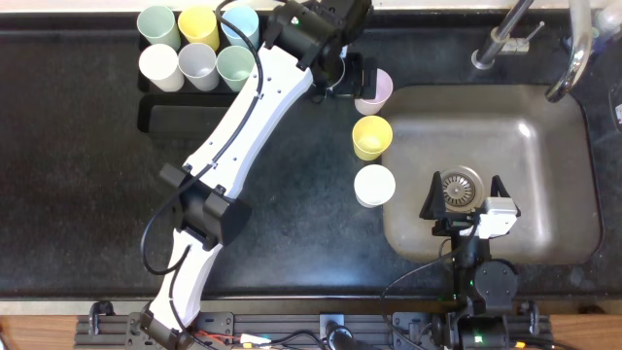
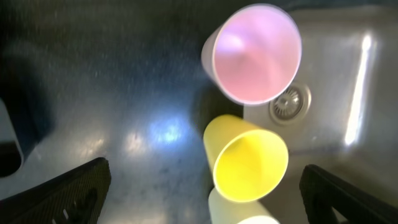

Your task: Store Cups

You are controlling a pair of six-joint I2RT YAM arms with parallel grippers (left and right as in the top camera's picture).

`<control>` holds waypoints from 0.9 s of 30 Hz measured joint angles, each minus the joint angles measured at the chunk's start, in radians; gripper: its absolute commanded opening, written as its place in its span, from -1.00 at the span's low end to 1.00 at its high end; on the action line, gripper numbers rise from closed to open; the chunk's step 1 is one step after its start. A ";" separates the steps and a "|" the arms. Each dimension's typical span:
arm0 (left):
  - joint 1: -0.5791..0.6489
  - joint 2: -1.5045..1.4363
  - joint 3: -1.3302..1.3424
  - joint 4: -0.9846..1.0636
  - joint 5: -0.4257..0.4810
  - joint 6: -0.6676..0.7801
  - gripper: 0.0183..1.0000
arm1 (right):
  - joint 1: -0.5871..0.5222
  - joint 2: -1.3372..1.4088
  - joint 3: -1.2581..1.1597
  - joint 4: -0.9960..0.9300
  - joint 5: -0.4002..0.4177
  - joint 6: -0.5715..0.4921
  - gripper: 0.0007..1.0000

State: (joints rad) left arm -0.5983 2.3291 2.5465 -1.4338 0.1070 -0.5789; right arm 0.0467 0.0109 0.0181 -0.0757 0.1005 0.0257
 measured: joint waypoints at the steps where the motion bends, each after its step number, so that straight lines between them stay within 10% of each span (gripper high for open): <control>1: 0.000 0.000 0.000 0.011 -0.002 -0.003 1.00 | 0.000 0.000 0.000 -0.001 0.000 0.000 1.00; 27: -0.004 0.159 0.013 0.119 -0.052 -0.074 1.00 | 0.000 0.000 0.000 0.000 0.000 0.001 1.00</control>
State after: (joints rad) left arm -0.6025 2.4882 2.5591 -1.3151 0.0551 -0.6525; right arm 0.0467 0.0109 0.0181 -0.0761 0.1009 0.0265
